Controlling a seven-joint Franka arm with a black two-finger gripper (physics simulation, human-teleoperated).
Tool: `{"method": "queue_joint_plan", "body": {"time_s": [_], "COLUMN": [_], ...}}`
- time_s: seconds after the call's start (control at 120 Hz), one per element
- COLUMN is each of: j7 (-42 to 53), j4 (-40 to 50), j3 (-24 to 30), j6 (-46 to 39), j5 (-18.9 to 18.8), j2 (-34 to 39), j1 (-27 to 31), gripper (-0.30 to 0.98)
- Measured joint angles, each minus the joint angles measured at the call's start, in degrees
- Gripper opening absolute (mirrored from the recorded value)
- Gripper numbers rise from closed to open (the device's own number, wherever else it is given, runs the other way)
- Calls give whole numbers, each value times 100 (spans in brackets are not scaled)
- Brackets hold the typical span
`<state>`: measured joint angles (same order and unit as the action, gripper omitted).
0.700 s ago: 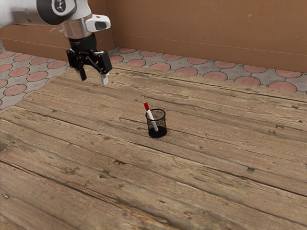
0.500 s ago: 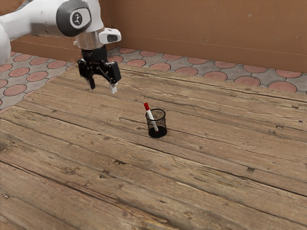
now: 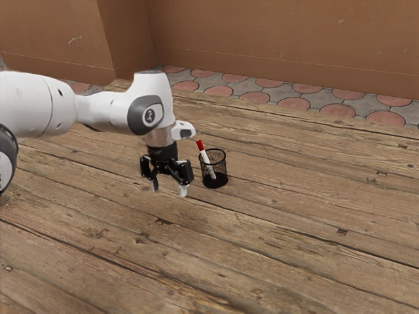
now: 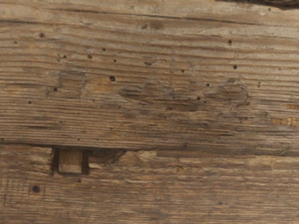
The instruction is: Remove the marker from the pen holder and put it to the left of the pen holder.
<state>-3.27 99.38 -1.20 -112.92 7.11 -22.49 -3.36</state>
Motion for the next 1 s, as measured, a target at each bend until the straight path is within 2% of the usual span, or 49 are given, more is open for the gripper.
{"method": "queue_joint_plan", "body": {"time_s": [0.342, 0.55, 1.0], "j7": [-199, -202, -102], "j4": [-116, -835, -1930], "j3": [-264, -346, -390], "j6": [-1400, -1959, -2509], "j5": [125, 148, 283], "j2": [-297, -770, -1572], "j1": [28, 28, 28], "gripper": [65, 57, 54]}}
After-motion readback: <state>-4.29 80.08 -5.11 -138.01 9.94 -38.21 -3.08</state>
